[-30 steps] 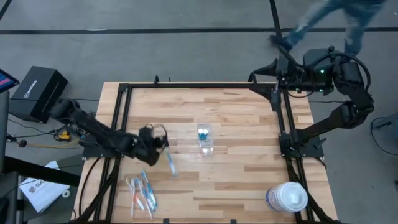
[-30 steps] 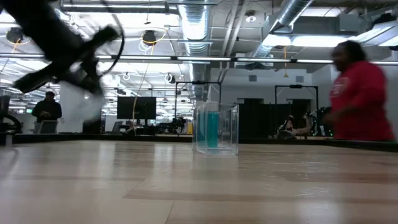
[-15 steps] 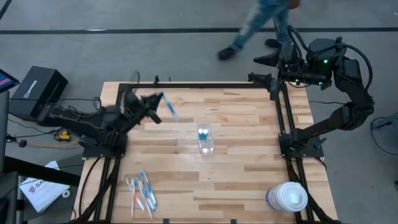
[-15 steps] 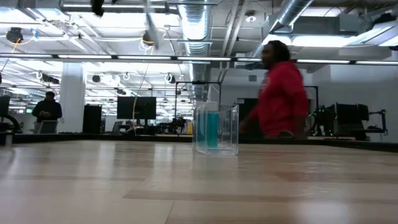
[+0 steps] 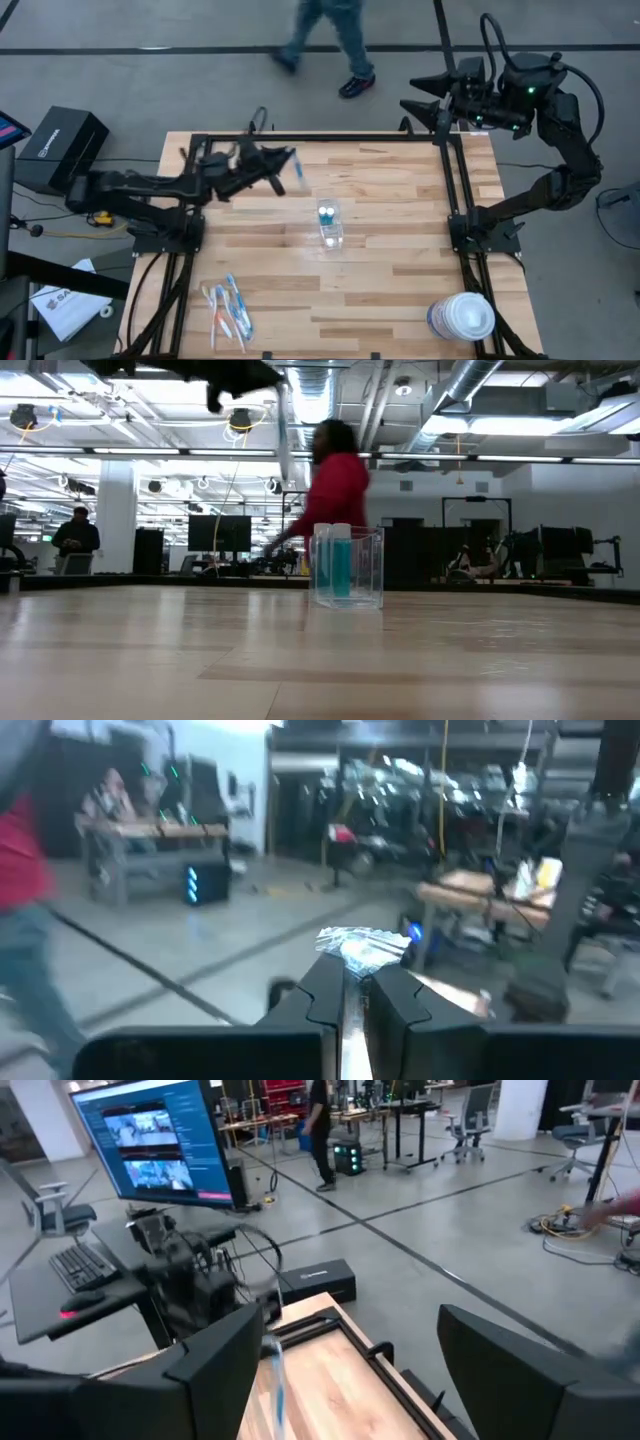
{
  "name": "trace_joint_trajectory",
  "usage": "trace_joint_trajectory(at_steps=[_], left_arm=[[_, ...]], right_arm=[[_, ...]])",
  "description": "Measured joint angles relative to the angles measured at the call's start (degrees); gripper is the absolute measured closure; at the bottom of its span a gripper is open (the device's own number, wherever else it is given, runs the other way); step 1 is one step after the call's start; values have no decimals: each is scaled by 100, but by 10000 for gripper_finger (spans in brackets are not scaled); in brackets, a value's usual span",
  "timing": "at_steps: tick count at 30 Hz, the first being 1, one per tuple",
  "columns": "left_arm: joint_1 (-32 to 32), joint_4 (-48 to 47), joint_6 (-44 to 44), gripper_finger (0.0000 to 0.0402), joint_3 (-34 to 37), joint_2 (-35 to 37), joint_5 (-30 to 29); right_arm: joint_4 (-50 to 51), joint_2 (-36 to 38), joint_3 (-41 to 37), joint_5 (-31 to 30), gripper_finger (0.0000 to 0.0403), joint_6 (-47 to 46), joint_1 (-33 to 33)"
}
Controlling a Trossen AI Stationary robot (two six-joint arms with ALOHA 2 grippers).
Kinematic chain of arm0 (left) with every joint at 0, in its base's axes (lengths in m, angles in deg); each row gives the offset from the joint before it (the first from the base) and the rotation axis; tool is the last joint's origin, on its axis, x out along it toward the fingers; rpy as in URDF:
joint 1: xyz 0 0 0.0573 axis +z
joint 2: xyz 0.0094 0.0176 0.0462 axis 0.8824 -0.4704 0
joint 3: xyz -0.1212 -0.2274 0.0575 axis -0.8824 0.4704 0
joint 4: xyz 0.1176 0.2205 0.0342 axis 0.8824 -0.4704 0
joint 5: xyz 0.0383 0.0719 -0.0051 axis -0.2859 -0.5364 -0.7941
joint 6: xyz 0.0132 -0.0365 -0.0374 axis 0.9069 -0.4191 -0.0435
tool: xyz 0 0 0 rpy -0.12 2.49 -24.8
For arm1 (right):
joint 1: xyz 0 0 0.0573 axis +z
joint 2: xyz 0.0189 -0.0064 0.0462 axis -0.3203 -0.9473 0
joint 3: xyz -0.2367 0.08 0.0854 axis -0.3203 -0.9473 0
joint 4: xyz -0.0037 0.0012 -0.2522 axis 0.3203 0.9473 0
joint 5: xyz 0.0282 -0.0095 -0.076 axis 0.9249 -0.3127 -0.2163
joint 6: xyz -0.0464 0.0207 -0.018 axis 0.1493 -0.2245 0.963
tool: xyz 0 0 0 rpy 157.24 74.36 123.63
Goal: Pick & Place toothbrushing station
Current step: Put the right blue toothbrush into the transparent organizer
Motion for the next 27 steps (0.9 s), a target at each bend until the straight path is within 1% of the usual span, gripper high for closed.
trace_joint_trajectory(at_steps=[4, 11, 16, 25, 27], left_arm=[[25, 156, -114, 394, 0, -518, 415], [39, 652, -244, 394, 2, -1107, 943], [168, 813, -202, 395, 2, -1389, 1170], [640, 1287, -199, 395, -2, -1794, 1771], [675, 1394, -201, 395, -2, -1865, 1818]], right_arm=[[-2, 0, 0, -2, 113, -153, -30], [-6, -48, 4, -2, 113, -157, -31], [4, -101, 7, -9, 113, -148, -97], [179, -155, 0, -4, 113, -142, -98], [213, -156, 0, -4, 113, -142, -98]])
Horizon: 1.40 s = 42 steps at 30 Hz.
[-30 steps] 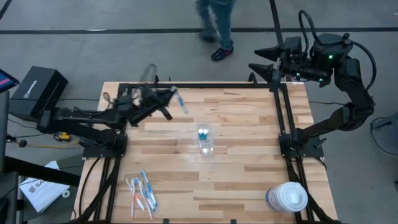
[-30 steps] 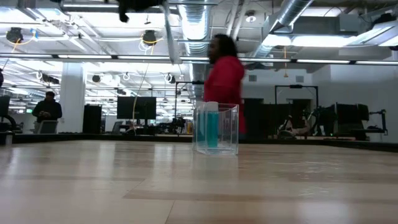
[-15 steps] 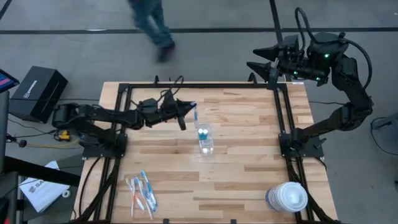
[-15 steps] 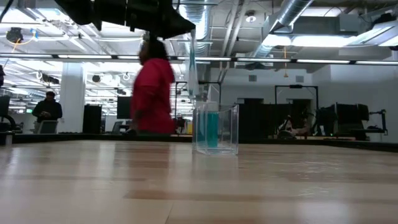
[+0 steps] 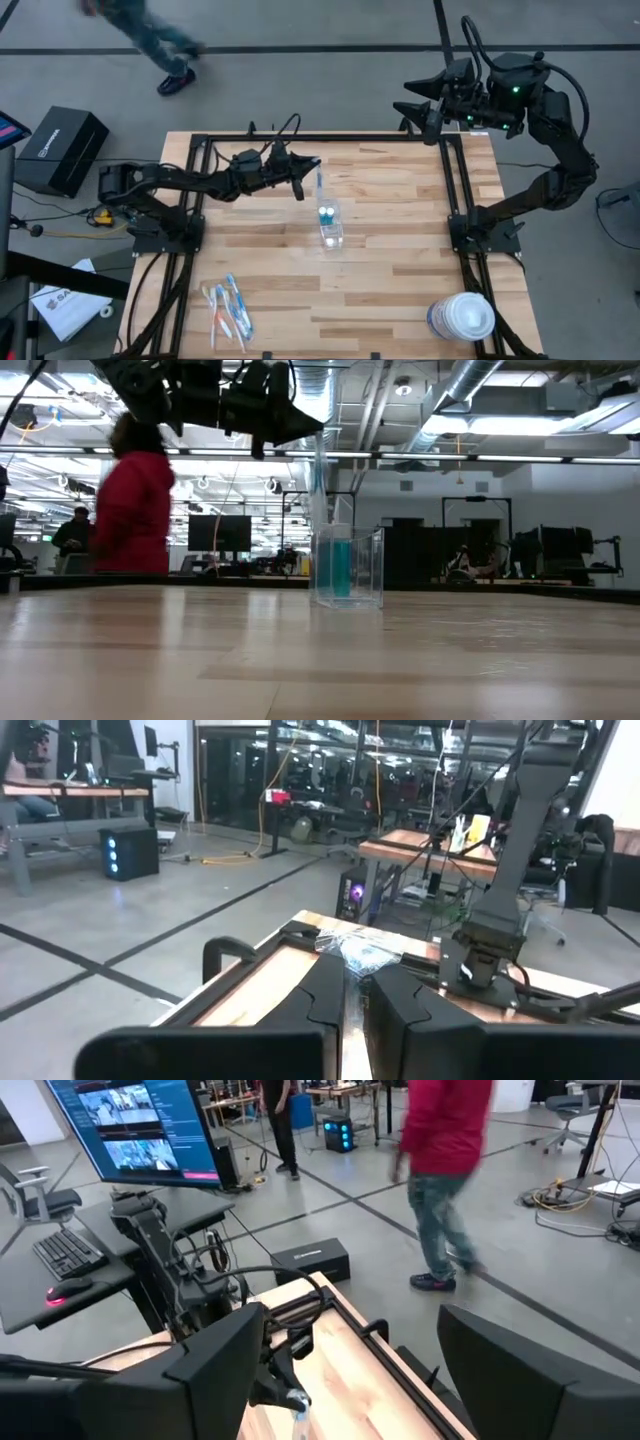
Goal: Pick & Place toothbrushing station
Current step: Put the right blue toothbrush into the transparent organizer
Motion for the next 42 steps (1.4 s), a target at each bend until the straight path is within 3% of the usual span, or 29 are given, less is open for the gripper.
trace_joint_trajectory(at_steps=[25, 37, 42], left_arm=[[30, 338, -309, 393, 0, -994, 579], [11, 369, -804, 374, -14, -1579, 986], [13, 358, -751, 360, 13, -1511, 1178]], right_arm=[[169, 1, 0, 151, 113, 66, 0], [204, 1, 0, 306, 113, 221, 4], [204, 22, -2, 298, 113, 370, 4]])
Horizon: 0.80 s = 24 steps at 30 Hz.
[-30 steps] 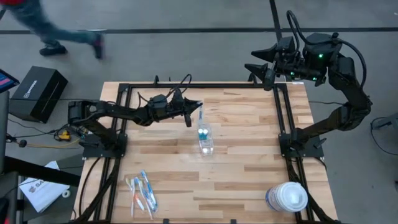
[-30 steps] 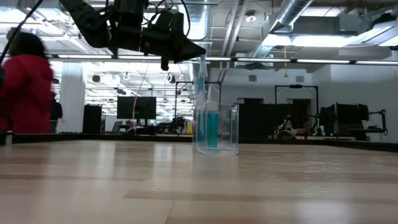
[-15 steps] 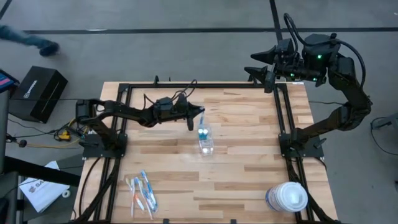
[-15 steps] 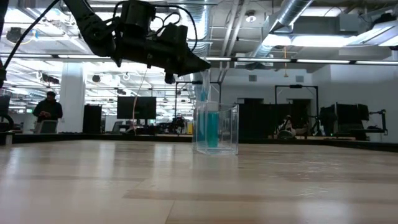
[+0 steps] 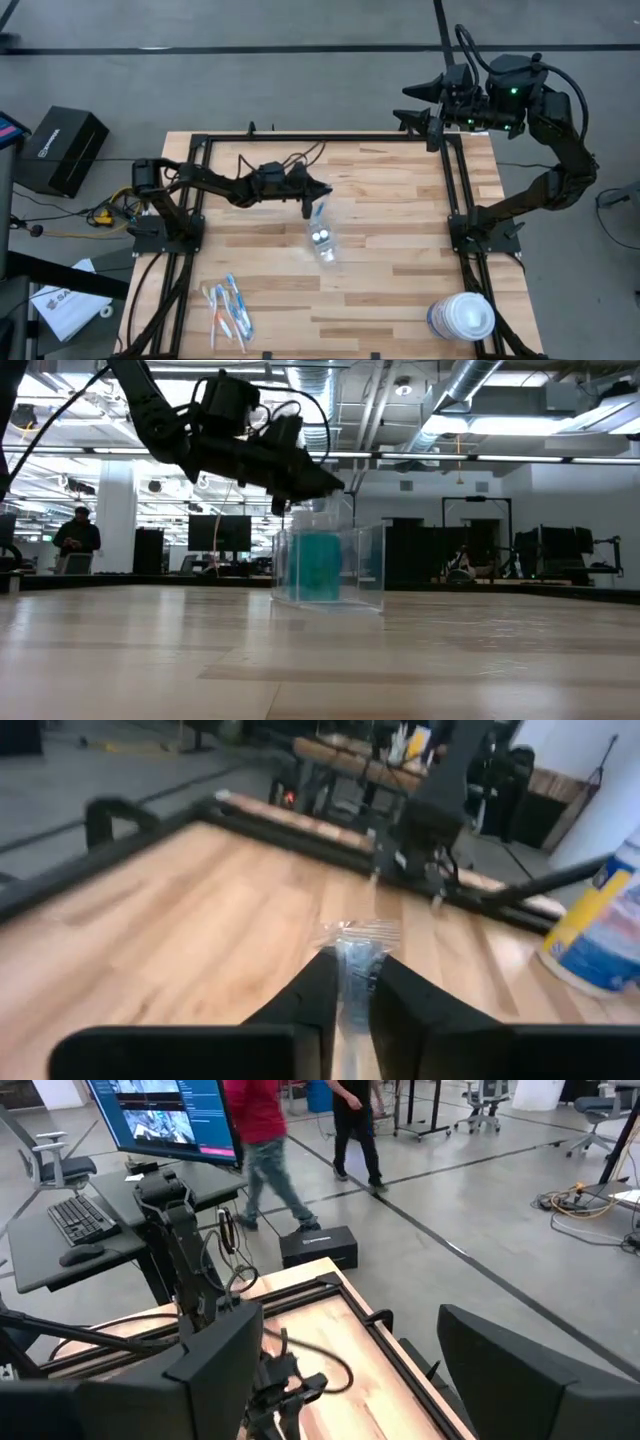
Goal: Pick & Place toothbrushing station
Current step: Put the right blue toothbrush into the transparent organizer
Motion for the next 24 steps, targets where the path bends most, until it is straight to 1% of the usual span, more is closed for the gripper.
trace_joint_trajectory(at_steps=[6, 11, 17, 24], left_arm=[[127, 47, 154, 307, -7, 278, -62], [114, 75, 299, 278, -8, 458, -49], [109, 72, 299, 265, -7, 462, -55], [109, 149, 225, 261, -9, 462, 5]], right_arm=[[-39, 67, 2, -16, 113, 91, -2], [-62, 98, 2, -17, 113, 110, -2], [-65, 100, 2, -15, 113, 148, -2], [-63, 101, 2, -14, 113, 146, 0]])
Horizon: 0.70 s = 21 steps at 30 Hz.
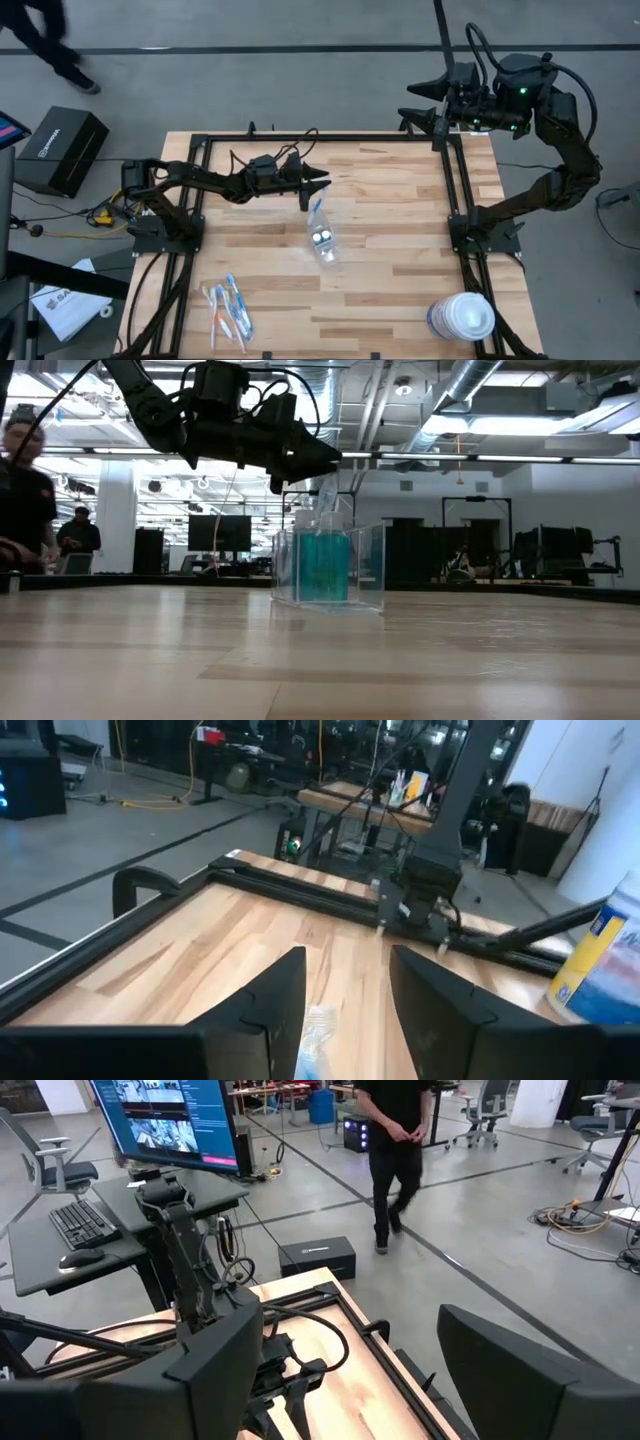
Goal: Pick & Place toothbrushing station
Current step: Put the right blue toothbrush into the transparent organizer
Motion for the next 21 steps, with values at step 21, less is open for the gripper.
trace_joint_trajectory(at_steps=[21], left_arm=[[136, -7895, -3181, 262, -838, 3940, -837]], right_arm=[[-452, 11, 0, 532, 113, 572, 22]])
